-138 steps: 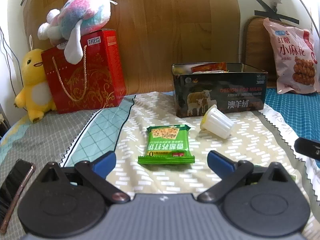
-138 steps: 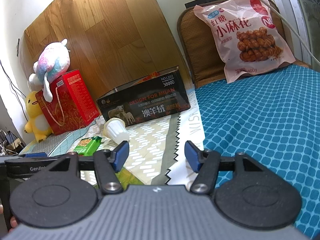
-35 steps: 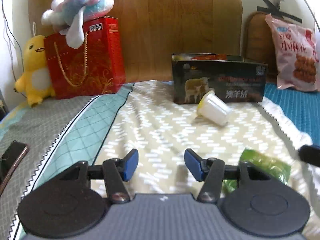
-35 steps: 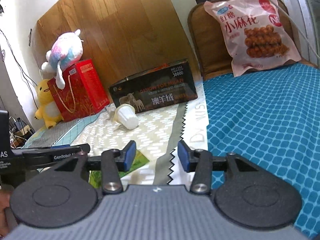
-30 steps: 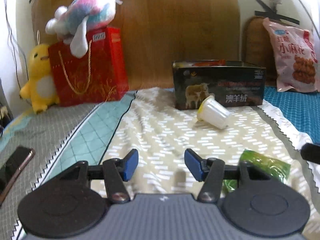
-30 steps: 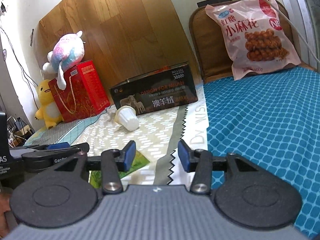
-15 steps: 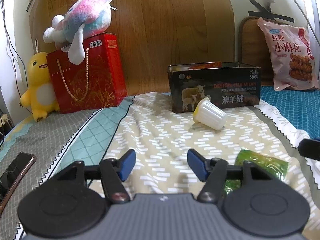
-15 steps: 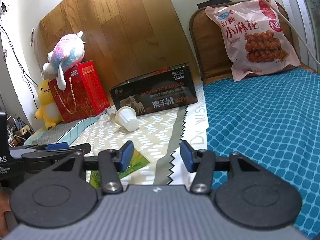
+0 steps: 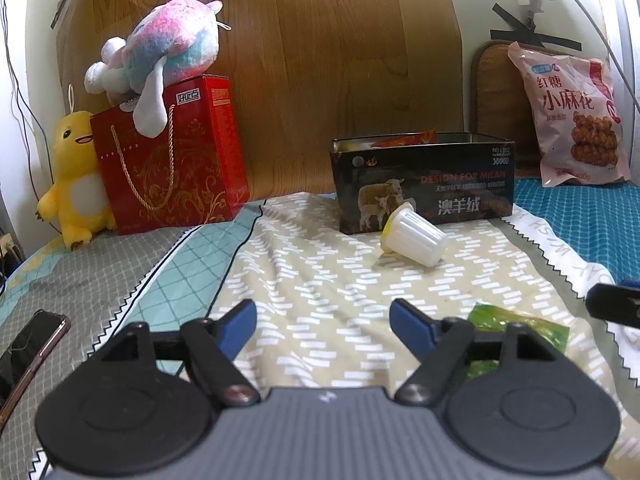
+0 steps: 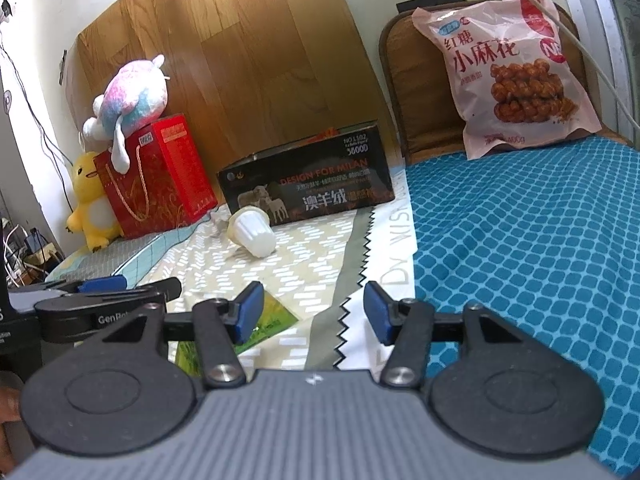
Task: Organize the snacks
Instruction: 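Move the left gripper toward the white cup with yellow lid, then grasp the white cup with the left gripper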
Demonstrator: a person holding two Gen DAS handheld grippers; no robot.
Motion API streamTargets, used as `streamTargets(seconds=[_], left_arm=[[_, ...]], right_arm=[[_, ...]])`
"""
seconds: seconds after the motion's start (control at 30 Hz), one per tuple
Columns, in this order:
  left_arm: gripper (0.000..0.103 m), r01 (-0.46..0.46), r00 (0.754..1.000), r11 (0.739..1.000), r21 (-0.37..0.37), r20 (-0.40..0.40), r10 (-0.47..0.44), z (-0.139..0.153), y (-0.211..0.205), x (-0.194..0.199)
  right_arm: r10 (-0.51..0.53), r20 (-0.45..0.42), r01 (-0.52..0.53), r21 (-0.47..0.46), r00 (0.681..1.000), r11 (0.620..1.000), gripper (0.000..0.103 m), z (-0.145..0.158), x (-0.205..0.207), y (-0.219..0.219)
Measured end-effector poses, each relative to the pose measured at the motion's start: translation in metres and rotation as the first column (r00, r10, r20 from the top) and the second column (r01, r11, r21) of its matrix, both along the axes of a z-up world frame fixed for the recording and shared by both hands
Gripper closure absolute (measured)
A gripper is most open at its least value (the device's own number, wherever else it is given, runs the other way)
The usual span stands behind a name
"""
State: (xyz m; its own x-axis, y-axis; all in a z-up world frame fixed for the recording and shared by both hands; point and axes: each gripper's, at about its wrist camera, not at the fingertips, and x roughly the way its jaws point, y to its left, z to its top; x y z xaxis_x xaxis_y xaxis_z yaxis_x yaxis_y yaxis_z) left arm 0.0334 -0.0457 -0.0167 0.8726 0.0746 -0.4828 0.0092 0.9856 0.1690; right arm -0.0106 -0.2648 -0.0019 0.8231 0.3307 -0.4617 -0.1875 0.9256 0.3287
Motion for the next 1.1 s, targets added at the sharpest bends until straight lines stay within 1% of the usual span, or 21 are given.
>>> streamTargets(seconds=[0.27, 0.4, 0.53, 0.6, 0.67, 0.73, 0.8, 0.9, 0.97, 1.0, 1.1], left_arm=[[0.027, -0.004, 1.0, 1.0, -0.023, -0.021, 0.004, -0.001, 0.003, 0.003], [0.024, 0.005, 1.0, 1.0, -0.025, -0.028, -0.006, -0.001, 0.002, 0.004], [0.024, 0.016, 0.999, 0.998, -0.066, -0.04, -0.019, 0.0, 0.008, 0.006], [0.024, 0.02, 0.999, 0.994, -0.103, -0.048, -0.025, 0.0, 0.013, 0.007], [0.024, 0.023, 0.998, 0.989, -0.145, -0.051, -0.03, 0.001, 0.019, 0.007], [0.024, 0.026, 0.998, 0.98, -0.195, -0.05, -0.037, 0.001, 0.027, 0.009], [0.024, 0.023, 0.998, 0.969, -0.247, -0.045, -0.036, 0.002, 0.034, 0.009], [0.024, 0.017, 0.998, 0.951, -0.308, -0.045, -0.033, 0.003, 0.044, 0.011], [0.024, 0.02, 0.997, 0.941, -0.337, -0.062, -0.044, 0.005, 0.048, 0.013], [0.024, 0.021, 0.995, 0.933, -0.36, -0.079, -0.053, 0.006, 0.051, 0.016], [0.024, 0.046, 0.985, 0.883, -0.467, -0.124, -0.117, 0.02, 0.065, 0.036]], right_arm=[[0.004, 0.02, -0.004, 0.014, 1.0, 1.0, 0.045, 0.0, -0.004, -0.002], [-0.003, 0.019, 0.003, 0.004, 1.0, 1.0, 0.045, 0.001, -0.004, -0.001], [0.009, 0.004, -0.009, 0.002, 1.0, 1.0, 0.045, 0.001, -0.001, 0.0], [0.038, -0.031, -0.038, 0.009, 0.999, 0.999, 0.045, 0.0, 0.006, 0.0], [0.089, -0.075, -0.087, 0.021, 0.993, 0.996, 0.045, 0.0, 0.016, 0.001], [0.144, -0.087, -0.144, 0.006, 0.986, 0.99, 0.045, 0.006, 0.031, 0.005], [0.194, -0.081, -0.198, -0.049, 0.978, 0.979, 0.045, 0.016, 0.051, 0.015], [0.279, -0.073, -0.286, -0.117, 0.957, 0.951, 0.045, 0.024, 0.083, 0.036], [0.32, -0.077, -0.328, -0.167, 0.944, 0.93, 0.045, 0.021, 0.101, 0.049], [0.344, -0.084, -0.354, -0.18, 0.935, 0.918, 0.045, 0.02, 0.111, 0.055], [0.408, -0.106, -0.421, -0.196, 0.907, 0.886, 0.045, 0.013, 0.133, 0.065]])
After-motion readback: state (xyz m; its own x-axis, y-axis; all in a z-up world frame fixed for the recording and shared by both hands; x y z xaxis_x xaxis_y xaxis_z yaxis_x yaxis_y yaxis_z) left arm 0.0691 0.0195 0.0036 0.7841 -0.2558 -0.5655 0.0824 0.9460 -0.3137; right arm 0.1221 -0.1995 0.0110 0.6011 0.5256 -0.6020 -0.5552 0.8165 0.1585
